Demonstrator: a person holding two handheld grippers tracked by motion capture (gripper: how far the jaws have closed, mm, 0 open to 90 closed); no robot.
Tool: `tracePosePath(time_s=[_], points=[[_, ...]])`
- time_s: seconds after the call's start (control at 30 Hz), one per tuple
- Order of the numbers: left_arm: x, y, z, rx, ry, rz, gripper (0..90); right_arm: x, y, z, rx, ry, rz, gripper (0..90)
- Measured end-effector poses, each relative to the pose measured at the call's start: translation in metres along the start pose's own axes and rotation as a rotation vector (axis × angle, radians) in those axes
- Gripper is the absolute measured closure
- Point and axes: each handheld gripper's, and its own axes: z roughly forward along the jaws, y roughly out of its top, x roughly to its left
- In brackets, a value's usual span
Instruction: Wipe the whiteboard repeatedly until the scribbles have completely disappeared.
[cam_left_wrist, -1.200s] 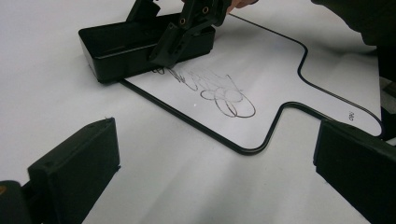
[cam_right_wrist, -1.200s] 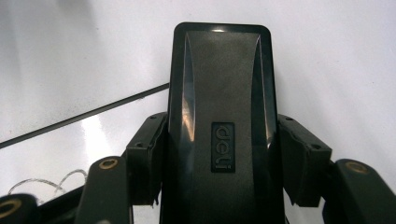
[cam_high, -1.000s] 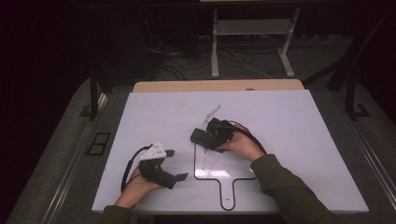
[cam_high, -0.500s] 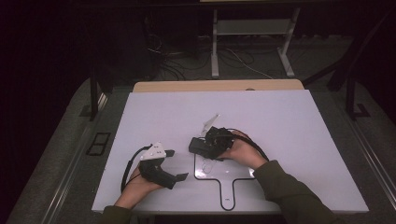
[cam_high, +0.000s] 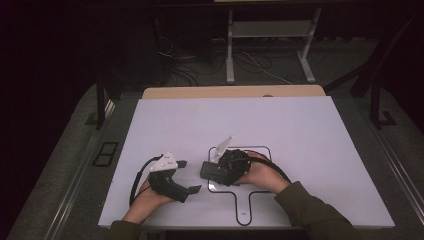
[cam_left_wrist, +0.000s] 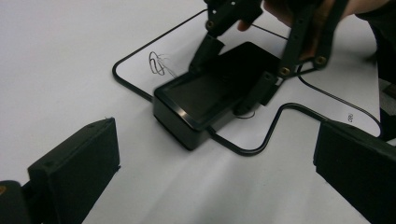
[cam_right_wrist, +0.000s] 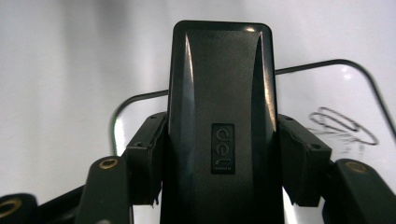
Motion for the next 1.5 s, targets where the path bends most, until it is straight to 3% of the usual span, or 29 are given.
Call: tracePosePath(time_s=[0.2, 0.3, 0.5, 0.87, 1.2, 1.5], points=[[0.0, 0.0, 0.0, 0.0, 0.0, 0.001, 0.0, 0.015, -0.002, -0.002, 0.001, 0.021, -0.031, 38.9], [0.0, 0.0, 0.0, 0.001, -0.001, 0.003, 0.0, 0.014, -0.001, -0.002, -0.001, 0.025, -0.026, 38.9], [0.0, 0.0, 0.0, 0.001, -0.001, -0.002, 0.0, -0.002, 0.0, 0.001, -0.01, -0.003, 0.02, 39.0], [-0.001, 0.0, 0.001, 0.001, -0.002, -0.001, 0.0, -0.046, 0.004, 0.006, -0.012, -0.051, 0.119, 39.0], [-0.001, 0.0, 0.001, 0.004, -0.004, 0.006, 0.0, -0.073, 0.006, 0.008, -0.011, -0.092, 0.174, 39.0], [-0.001, 0.0, 0.001, 0.002, -0.004, 0.002, 0.0, -0.068, 0.007, 0.008, 0.002, -0.098, 0.158, 39.0]])
